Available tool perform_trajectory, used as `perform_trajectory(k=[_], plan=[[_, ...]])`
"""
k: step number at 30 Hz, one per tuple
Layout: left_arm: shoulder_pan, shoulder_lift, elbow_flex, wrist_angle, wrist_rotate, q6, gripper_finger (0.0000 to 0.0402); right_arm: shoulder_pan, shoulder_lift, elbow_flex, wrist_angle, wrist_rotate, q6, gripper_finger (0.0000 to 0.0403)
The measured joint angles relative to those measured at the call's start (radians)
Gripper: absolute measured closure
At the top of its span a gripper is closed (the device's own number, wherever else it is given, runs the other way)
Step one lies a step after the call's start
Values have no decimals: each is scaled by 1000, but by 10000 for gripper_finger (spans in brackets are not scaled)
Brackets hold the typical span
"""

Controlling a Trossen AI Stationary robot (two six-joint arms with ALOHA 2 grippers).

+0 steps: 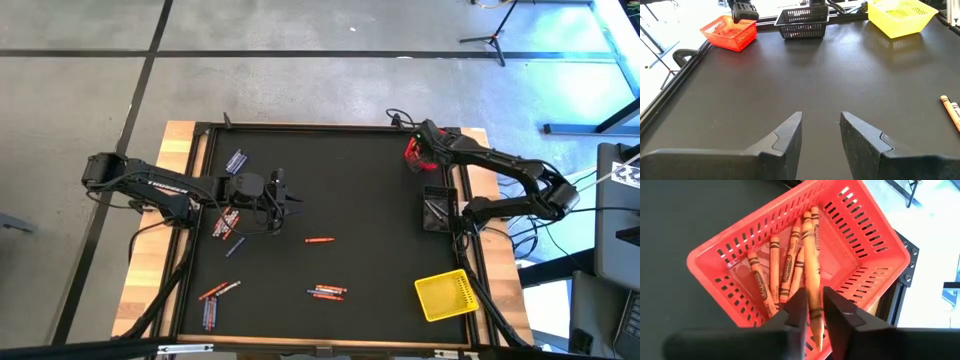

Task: Sort crayons
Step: Put the orange crayon into the red bin

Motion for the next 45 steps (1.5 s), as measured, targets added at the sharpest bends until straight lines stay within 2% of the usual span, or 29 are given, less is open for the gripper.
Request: perform_trajectory(k=[4, 7, 11, 17, 24, 29, 37, 45], plan=[[0, 0, 0, 0, 0, 0, 276, 2, -2, 0, 6, -10, -8, 275], [0, 0, 0, 0, 0, 0, 276, 41, -14, 0, 38, -21, -7, 254], [0, 0, 0, 8, 0, 1, 276, 155, -43, 0, 141, -78, -8, 250], [0, 0, 0, 24, 0, 1, 276, 371, -29, 1, 398, -213, -24, 255], [1, 0, 0, 36, -15, 0, 276, 561, 131, 2, 750, -328, -129, 256], [1, 0, 0, 36, -30, 0, 276, 650, 292, 1, 975, -471, -179, 256], [1, 0, 0, 37, -30, 1, 276, 750, 452, 2, 1139, -583, -190, 256], [1, 1, 0, 50, -60, 4, 276, 839, 580, 2, 1272, -585, -188, 256]])
